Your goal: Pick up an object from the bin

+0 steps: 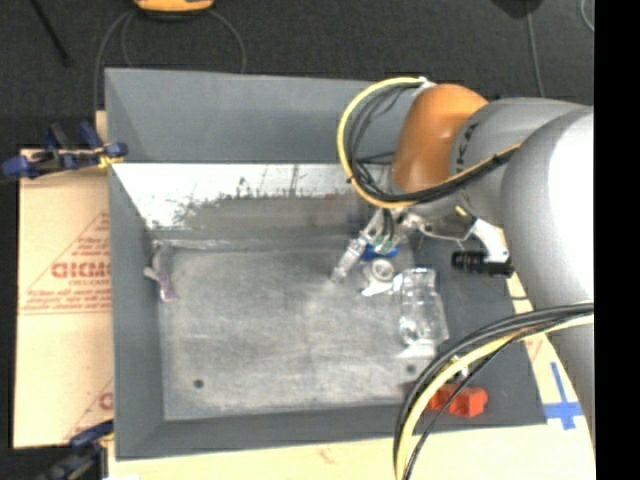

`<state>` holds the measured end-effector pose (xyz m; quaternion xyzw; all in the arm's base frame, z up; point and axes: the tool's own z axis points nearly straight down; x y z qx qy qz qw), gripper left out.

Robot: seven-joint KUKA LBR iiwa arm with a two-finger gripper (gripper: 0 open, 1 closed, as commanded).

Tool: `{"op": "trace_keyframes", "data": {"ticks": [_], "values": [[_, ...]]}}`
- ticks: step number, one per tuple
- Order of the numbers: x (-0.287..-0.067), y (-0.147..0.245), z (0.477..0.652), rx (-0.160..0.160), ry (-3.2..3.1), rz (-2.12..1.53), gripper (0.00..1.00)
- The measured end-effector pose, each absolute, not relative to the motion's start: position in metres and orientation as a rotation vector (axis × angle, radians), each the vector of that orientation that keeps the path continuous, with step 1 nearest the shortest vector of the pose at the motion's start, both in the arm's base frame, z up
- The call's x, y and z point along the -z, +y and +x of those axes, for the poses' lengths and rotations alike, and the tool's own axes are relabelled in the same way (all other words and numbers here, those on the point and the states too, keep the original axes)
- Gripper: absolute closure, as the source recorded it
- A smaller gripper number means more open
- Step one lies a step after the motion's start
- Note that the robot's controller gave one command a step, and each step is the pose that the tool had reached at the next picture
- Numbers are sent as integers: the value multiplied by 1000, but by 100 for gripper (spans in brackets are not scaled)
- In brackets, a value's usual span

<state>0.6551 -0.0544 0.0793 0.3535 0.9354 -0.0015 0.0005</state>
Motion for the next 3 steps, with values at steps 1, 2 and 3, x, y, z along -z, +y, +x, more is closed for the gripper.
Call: {"op": "trace_keyframes", "data": {"ticks": [1,2,3], "values": [[-76,-79,654,-15,2794,1427,0],[-80,-79,656,-15,2790,1419,100],[-197,-104,643,-5,2830,1337,100]]}}
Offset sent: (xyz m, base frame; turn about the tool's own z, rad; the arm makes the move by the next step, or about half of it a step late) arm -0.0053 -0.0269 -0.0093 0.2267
